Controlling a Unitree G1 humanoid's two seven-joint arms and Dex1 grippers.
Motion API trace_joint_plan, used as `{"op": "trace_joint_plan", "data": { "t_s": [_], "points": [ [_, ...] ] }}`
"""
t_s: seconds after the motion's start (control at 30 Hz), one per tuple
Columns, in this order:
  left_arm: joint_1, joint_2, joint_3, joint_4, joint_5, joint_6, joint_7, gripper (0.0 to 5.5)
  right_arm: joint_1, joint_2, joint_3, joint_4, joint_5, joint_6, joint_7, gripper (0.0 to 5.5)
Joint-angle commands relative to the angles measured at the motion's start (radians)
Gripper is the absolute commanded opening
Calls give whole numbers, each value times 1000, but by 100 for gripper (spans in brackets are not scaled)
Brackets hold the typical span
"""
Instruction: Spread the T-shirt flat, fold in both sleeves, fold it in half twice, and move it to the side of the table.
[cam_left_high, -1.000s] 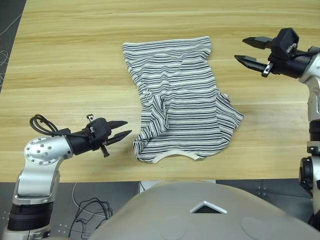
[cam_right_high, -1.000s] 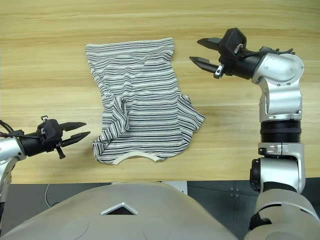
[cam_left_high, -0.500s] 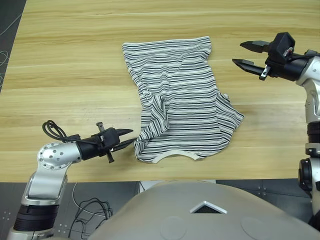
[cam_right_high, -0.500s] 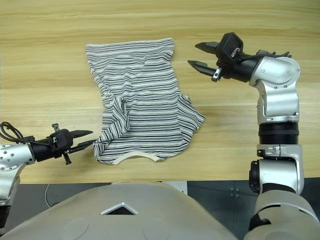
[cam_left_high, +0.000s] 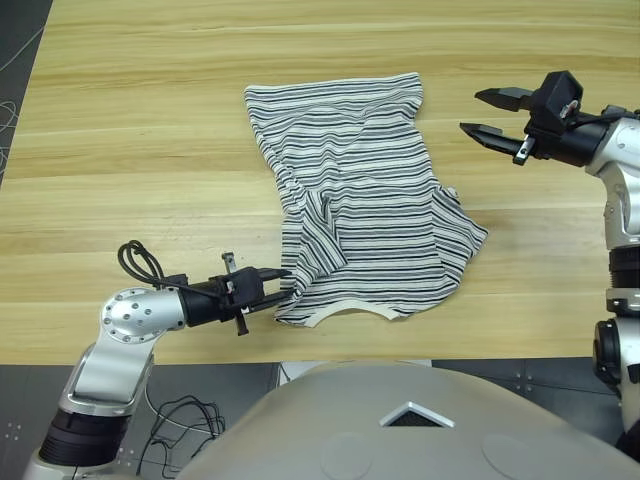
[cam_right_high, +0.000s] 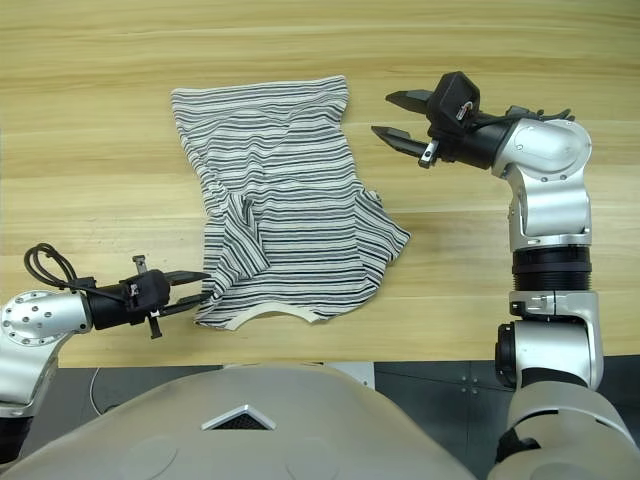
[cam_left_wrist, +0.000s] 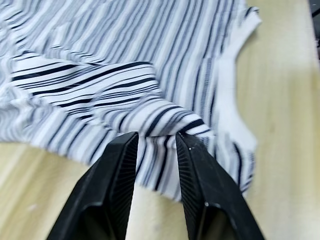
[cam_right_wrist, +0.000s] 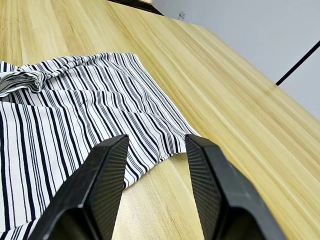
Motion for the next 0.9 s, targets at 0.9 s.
{"op": "trace_joint_plan", "data": {
  "t_s": [0.9],
  "points": [
    [-230,-10,282,13,-217,127,157,142,70,-213,177,46,-25,469,310,303]
  ]
}}
